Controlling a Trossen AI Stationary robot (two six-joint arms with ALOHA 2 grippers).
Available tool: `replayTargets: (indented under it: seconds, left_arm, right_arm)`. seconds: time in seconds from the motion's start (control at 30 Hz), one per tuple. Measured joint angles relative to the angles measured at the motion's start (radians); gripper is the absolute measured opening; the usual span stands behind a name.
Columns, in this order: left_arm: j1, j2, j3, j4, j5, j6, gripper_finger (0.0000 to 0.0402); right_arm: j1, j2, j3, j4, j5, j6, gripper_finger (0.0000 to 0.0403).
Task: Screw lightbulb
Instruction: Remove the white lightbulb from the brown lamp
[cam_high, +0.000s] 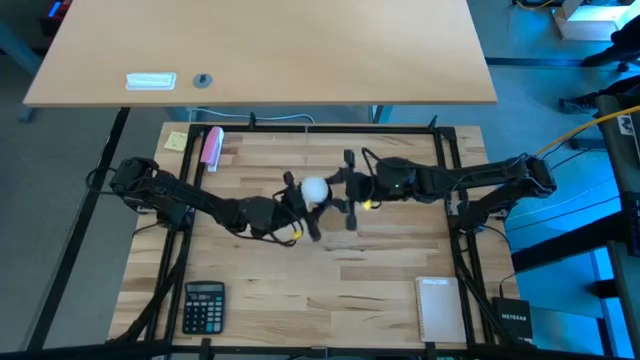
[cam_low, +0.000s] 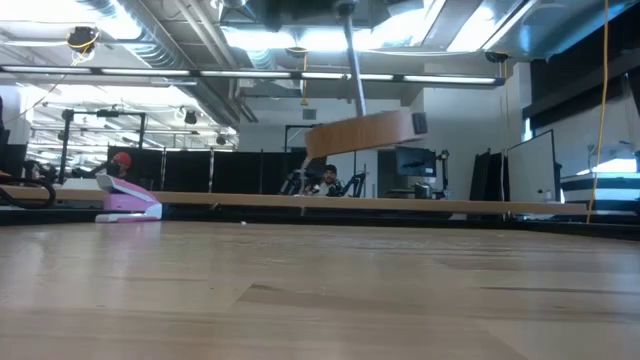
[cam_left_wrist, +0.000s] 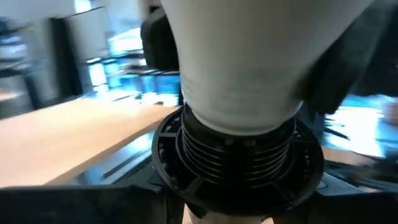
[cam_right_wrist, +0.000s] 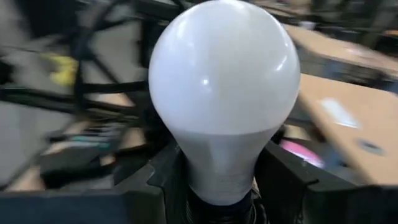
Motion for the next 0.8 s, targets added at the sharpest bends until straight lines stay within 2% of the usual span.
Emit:
replayTargets:
  seconds: [0.13,0.27,0.4,0.5,0.7,0.8]
  left_arm:
    - [-0.015,-0.006,0.0,-0.01,0.178,0.055,0.0153]
    - [-0.006,-0.007,0.001,0.008,0.402,0.059,0.0153]
    - [0.017,-0.007,0.002,0.001,0.612,0.025,0.0153]
    - [0.027,-0.007,0.002,0.001,0.684,-0.002,0.0153]
    - [0.029,-0.007,0.0,-0.006,0.624,0.0,0.0153]
    - [0.029,-0.007,0.0,-0.005,0.556,-0.002,0.0153]
  right_arm:
    - [0.0,-0.026,0.0,-0.031,-0.228,0.022,0.0159]
    - [-0.001,-0.03,0.0,-0.012,-0.484,0.028,0.0159]
    - [-0.002,-0.016,0.0,-0.005,-0.621,0.024,0.0159]
    - [-0.002,-0.01,0.0,0.0,-0.647,0.022,0.0158]
    - [0.001,-0.01,0.0,-0.009,-0.525,0.031,0.0162]
    - [0.001,-0.011,0.001,-0.008,-0.452,0.031,0.0219]
